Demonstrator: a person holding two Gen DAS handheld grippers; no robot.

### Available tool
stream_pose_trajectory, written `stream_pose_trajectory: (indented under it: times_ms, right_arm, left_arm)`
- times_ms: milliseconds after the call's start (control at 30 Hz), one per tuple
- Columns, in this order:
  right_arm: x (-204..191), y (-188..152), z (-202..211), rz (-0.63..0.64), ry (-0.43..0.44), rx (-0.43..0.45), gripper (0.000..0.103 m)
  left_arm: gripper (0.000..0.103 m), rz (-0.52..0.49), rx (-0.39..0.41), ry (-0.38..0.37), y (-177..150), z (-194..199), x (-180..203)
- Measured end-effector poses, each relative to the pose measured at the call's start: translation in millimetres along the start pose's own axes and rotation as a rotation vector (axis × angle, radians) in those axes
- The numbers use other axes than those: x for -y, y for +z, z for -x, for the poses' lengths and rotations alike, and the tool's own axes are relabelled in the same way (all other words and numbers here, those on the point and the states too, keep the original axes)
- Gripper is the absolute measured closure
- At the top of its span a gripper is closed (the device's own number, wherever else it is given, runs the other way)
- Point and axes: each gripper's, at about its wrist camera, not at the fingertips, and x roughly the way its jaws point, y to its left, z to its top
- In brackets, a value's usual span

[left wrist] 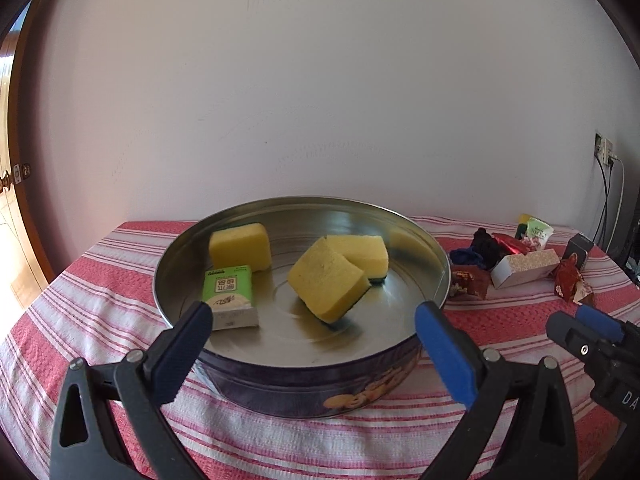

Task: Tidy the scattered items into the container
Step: 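Move both grippers away from the tin toward the wrapped candies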

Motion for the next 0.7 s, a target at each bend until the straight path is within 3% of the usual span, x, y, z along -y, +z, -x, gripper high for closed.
stream_pose_trajectory:
  times_ms: [367,700]
  right_arm:
    - [29.2,-8.6,13.9,-0.011,-0.025,-0.033,0.031]
    - [87.1,-5.9,24.4,-0.073,-0.134,-0.092,0.031]
  left_arm:
    - [0.001,-0.033,-0.023,-0.092,-4.7,10.1,33.9]
    - [0.001,-0.067,-0.088,-0.201,-9.2,5.4,83.3]
